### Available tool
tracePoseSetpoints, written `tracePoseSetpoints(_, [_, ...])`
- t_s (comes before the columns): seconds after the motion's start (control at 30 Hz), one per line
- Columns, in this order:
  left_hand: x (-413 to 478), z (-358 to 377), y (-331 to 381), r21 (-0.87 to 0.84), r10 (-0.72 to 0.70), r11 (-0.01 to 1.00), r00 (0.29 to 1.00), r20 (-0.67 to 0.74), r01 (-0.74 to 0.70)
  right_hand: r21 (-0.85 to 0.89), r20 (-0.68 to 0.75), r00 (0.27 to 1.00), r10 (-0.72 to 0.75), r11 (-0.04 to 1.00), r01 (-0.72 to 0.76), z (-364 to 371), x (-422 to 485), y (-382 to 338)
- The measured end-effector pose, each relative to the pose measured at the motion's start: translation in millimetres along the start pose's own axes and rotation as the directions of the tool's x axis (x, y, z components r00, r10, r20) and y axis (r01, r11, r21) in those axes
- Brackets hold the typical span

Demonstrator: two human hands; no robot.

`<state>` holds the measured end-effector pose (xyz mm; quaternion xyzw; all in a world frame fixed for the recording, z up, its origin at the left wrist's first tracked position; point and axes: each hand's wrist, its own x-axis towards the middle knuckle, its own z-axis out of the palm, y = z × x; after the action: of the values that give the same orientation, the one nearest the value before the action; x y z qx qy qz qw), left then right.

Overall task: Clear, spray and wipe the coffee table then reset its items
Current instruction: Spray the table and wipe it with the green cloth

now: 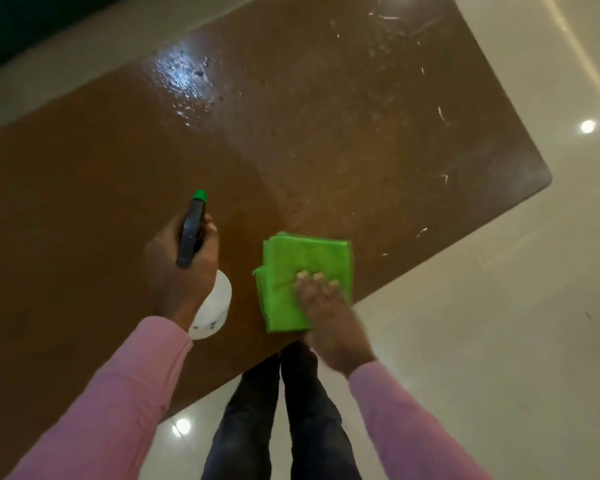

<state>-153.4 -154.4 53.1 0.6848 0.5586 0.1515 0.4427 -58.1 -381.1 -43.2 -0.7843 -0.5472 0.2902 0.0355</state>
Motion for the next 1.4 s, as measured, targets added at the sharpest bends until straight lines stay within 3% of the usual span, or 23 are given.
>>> tracePoseSetpoints(0.13, [-23,6,-11,-0.061,-0.015,0.998,0.998,0.063,0.019,0.051,-0.121,0.941,0.317,0.949,-0.313,-34,3,85])
tracePoseSetpoints(0.23, [-23,11,-19,-0.033,0.050,0.998,0.998,0.027,-0.049,0.128,-0.165,0.886,0.434,0.900,-0.417,-36,19,72])
tracePoseSetpoints(0.3, [-21,12,-19,-0.010,0.098,0.995,0.995,0.011,-0.098,0.107,-0.154,0.914,0.375,0.926,-0.362,-17,14,26])
tracePoseSetpoints(0.37, [-19,13,-20,0.008,0.111,0.994,0.994,0.004,-0.111,0.031,-0.092,0.981,0.173,0.985,-0.171,14,-10,-24])
tracePoseSetpoints(0.47, [-13,13,-26,0.003,0.105,0.995,0.995,-0.004,-0.105,-0.005,-0.016,0.999,-0.031,1.000,0.030,31,-40,-27])
tracePoseSetpoints(0.57, [-12,10,-30,-0.035,0.113,0.993,0.993,0.016,-0.113,0.036,-0.080,0.983,0.165,0.986,-0.163,5,-37,36])
tracePoseSetpoints(0.67, [-14,9,-29,-0.056,0.147,0.988,0.988,0.046,-0.144,0.122,-0.129,0.888,0.442,0.895,-0.428,-36,-15,99])
tracePoseSetpoints(0.73, [-16,10,-28,-0.057,0.161,0.986,0.985,0.058,-0.158,0.156,-0.132,0.847,0.516,0.854,-0.496,-52,7,105])
tracePoseSetpoints(0.83, [-17,10,-27,-0.065,0.158,0.986,0.984,0.087,-0.153,0.162,-0.165,0.845,0.508,0.859,-0.485,-39,27,56])
tracePoseSetpoints(0.97, [-15,8,-26,-0.035,0.186,0.982,0.976,0.112,-0.184,0.129,-0.090,0.976,0.199,0.974,-0.187,5,17,-47])
tracePoseSetpoints(1.03, [-12,8,-25,-0.043,0.195,0.981,0.973,0.124,-0.191,0.125,-0.035,0.992,0.125,0.985,-0.120,1,17,-46])
tracePoseSetpoints(1.13, [-11,7,-27,-0.056,0.185,0.982,0.971,0.154,-0.178,0.138,-0.088,0.960,0.266,0.958,-0.252,-26,34,5])
tracePoseSetpoints(1.27, [-12,5,-31,-0.097,0.176,0.982,0.969,0.171,-0.161,0.233,-0.144,0.795,0.589,0.801,-0.551,-85,96,78])
tracePoseSetpoints(1.33, [-9,5,-34,-0.126,0.164,0.982,0.972,0.168,-0.144,0.260,-0.151,0.759,0.634,0.766,-0.588,-92,120,72])
tracePoseSetpoints(1.4, [-9,4,-35,-0.151,0.131,0.983,0.979,0.156,-0.108,0.198,-0.199,0.802,0.563,0.825,-0.530,-75,123,32])
